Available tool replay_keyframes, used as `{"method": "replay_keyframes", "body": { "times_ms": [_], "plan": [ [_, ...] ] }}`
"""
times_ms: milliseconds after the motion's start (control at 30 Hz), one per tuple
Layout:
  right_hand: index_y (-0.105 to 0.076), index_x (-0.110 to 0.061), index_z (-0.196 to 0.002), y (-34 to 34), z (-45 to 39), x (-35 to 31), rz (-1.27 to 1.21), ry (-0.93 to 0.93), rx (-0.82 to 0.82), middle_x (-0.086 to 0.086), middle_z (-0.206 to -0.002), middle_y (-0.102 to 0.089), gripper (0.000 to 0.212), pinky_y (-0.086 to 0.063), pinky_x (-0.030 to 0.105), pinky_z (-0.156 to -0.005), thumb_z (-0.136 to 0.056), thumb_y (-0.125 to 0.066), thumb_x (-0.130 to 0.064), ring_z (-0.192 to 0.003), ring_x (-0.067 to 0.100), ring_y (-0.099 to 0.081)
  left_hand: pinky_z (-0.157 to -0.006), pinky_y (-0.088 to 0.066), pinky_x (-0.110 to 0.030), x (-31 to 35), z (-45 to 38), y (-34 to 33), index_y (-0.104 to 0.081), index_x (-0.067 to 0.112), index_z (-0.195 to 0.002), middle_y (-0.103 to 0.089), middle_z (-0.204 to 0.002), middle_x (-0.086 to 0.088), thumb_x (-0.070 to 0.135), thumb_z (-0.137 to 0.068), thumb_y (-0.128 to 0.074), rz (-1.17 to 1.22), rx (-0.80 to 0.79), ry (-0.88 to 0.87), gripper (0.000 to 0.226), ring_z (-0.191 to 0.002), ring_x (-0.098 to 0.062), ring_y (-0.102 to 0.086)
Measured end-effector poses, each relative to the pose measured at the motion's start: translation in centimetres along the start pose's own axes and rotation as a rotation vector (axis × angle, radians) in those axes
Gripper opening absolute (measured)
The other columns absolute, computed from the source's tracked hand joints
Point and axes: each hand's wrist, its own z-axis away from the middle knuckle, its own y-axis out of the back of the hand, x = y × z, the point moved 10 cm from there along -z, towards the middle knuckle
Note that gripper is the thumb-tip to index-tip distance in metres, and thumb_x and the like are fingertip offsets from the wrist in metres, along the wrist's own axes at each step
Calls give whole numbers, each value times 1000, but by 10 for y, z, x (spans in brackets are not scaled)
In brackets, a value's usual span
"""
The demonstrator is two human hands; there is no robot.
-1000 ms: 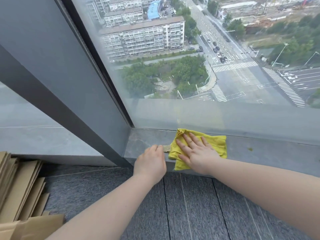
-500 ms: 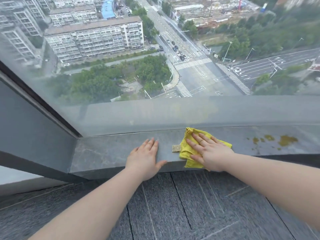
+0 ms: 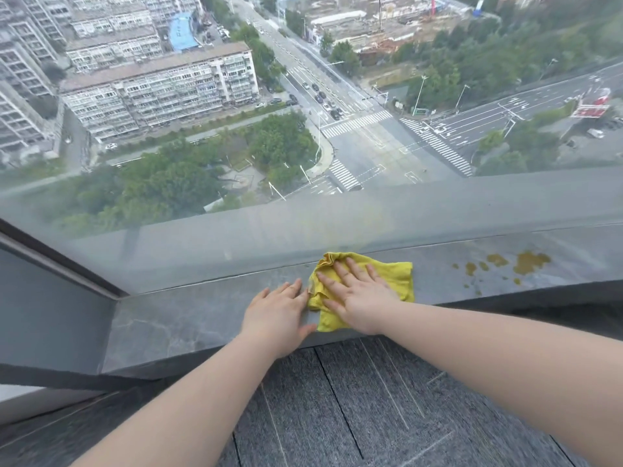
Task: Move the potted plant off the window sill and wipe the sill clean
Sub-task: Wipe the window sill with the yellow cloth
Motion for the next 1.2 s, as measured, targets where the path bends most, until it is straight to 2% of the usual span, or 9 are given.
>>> {"method": "replay_keyframes", "body": {
  "times_ms": [233,433,600,767,867,1000,1100,1200],
  "plan": [
    [3,-41,-151,3,7,19,40,30,26,-7,-162,8,60,5,42,-121,-97,-18,-60,-149,13,11,-118,-19,-37,0,0,0,-17,25,-152,-10,-161,4,61,-91,-40,-3,10,-1,74,-147,-16,-16],
    [3,-42,-151,4,25,77,7,-109,30,-8,-162,6,62,1,40,-122,-96,-15,-62,-149,11,9,-117,-21,-36,-1,1,0,-15,26,-152,-10,-161,4,61,-91,-41,-10,-11,1,75,-148,-16,-15],
    [4,-39,-152,3,25,76,12,-181,-30,-6,-163,6,63,0,43,-121,-96,-14,-61,-149,14,8,-117,-24,-38,1,0,0,-15,24,-153,-9,-162,4,57,-92,-43,3,-47,11,74,-148,-17,-14],
    [-11,-28,-154,33,37,61,-92,-213,-56,-1,-162,-11,61,-10,39,-121,-100,-24,-53,-150,17,-6,-113,-29,-41,4,-1,1,-13,20,-153,-9,-162,1,52,-95,-44,-49,-91,16,73,-148,-19,-15],
    [-20,-26,-153,61,64,53,-34,-234,-94,-2,-159,-23,58,-21,39,-117,-101,-25,-51,-148,18,-16,-109,-35,-42,3,-6,-1,-19,17,-152,-17,-160,-1,51,-93,-49,-49,-93,16,74,-146,-21,-21],
    [-27,-28,-150,87,100,51,101,-278,-192,3,-155,-33,56,-28,43,-115,-100,-29,-51,-145,23,-26,-102,-43,-43,4,-7,0,-25,16,-150,-27,-156,-1,49,-91,-54,-16,-94,10,73,-143,-22,-27],
    [-27,-29,-150,90,105,46,118,-270,-217,3,-156,-30,55,-29,42,-114,-99,-32,-51,-144,24,-27,-98,-46,-41,7,-5,3,-29,16,-148,-34,-150,-1,49,-91,-55,-8,-109,5,71,-139,-23,-35],
    [-20,-27,-153,75,88,40,88,-175,-183,-1,-160,-21,58,-23,39,-116,-100,-33,-48,-148,19,-17,-82,-49,-38,9,-10,9,-43,14,-139,-46,-135,0,52,-88,-59,-45,-126,21,66,-122,-24,-52]
  ]
}}
